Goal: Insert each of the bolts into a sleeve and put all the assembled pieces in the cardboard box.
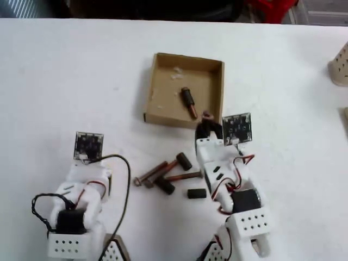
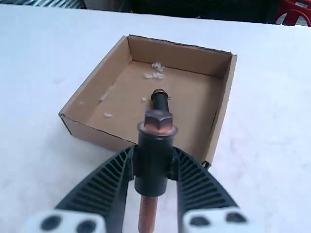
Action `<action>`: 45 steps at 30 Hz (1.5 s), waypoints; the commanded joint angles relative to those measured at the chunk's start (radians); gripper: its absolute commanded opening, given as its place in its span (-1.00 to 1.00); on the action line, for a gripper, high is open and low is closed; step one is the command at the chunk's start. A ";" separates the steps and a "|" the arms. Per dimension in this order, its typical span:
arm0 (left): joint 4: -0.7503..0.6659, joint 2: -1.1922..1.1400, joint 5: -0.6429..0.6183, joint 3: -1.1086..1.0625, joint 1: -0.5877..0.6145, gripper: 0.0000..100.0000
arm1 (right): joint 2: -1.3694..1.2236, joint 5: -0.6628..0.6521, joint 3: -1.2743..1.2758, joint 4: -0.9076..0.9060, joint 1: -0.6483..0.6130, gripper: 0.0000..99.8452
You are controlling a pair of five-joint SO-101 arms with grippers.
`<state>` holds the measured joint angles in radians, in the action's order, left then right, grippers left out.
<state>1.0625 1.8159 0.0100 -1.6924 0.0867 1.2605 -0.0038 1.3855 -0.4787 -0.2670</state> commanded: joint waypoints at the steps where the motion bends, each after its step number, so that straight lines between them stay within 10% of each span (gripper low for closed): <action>1: 0.005 0.008 0.009 0.000 0.005 -0.95 | 0.070 -0.061 -0.150 -0.148 -0.001 -0.97; 15: 0.006 0.008 0.009 0.000 0.005 -0.95 | 0.015 -0.075 -0.485 -0.452 0.001 -0.96; 45: 0.006 0.008 0.084 -0.002 0.005 -0.95 | -1.419 -0.203 -1.479 -0.570 0.036 -0.96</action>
<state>1.0625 1.8159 0.0821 -1.6924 0.0867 -0.0974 -0.1926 0.0399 -1.0464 -0.2562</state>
